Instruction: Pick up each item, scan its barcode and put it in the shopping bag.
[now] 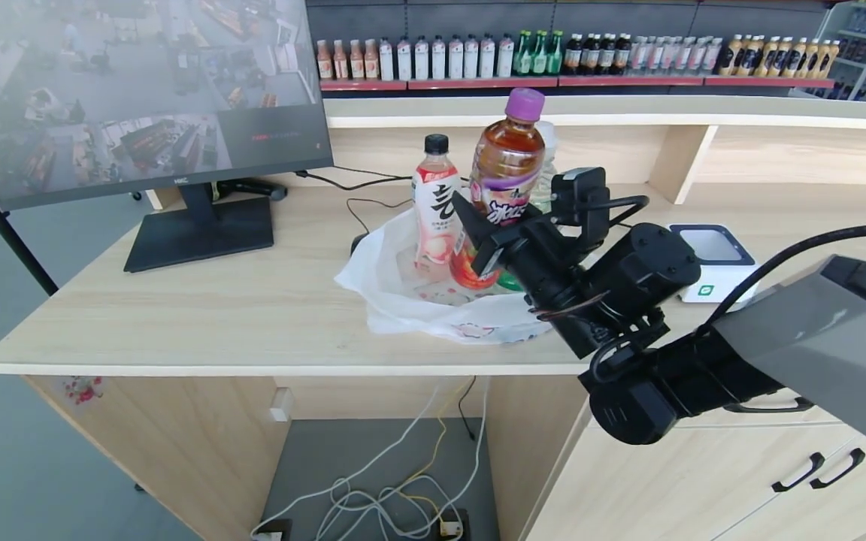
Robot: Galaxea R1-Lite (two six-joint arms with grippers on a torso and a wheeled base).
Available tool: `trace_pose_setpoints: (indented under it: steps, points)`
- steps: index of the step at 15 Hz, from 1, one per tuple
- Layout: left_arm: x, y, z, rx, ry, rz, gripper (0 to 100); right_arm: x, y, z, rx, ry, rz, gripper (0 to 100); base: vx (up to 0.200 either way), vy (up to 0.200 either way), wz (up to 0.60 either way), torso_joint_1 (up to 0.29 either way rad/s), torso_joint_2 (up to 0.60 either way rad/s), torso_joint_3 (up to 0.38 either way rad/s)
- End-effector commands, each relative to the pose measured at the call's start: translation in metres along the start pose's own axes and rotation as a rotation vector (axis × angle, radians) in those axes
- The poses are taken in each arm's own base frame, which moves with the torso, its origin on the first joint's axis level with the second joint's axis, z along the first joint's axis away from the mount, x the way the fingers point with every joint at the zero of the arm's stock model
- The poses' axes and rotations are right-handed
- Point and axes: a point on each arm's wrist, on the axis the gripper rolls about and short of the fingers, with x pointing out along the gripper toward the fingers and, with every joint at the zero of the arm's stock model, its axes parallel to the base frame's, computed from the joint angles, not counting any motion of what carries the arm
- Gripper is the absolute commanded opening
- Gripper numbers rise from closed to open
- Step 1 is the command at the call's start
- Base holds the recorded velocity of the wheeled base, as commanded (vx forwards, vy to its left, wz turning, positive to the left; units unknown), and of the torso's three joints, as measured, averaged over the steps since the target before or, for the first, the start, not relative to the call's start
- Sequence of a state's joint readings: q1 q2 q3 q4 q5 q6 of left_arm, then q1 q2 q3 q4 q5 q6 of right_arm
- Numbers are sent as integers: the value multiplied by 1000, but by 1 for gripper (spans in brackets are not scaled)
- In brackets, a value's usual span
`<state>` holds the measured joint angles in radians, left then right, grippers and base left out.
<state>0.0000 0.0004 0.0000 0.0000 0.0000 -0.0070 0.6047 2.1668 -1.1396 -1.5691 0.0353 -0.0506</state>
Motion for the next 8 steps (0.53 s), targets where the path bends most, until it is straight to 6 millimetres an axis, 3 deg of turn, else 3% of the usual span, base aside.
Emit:
trace_pose_setpoints:
  steps: [1,8]
  points:
    - [0,0,0,1,0,0,100,4,0,-14,-1,8,-1,0,0,0,0,0,0,0]
    - [0,0,0,-4,0,0,100,5,-6,-38,-4,37,-15,0,0,0,0,0,0,0]
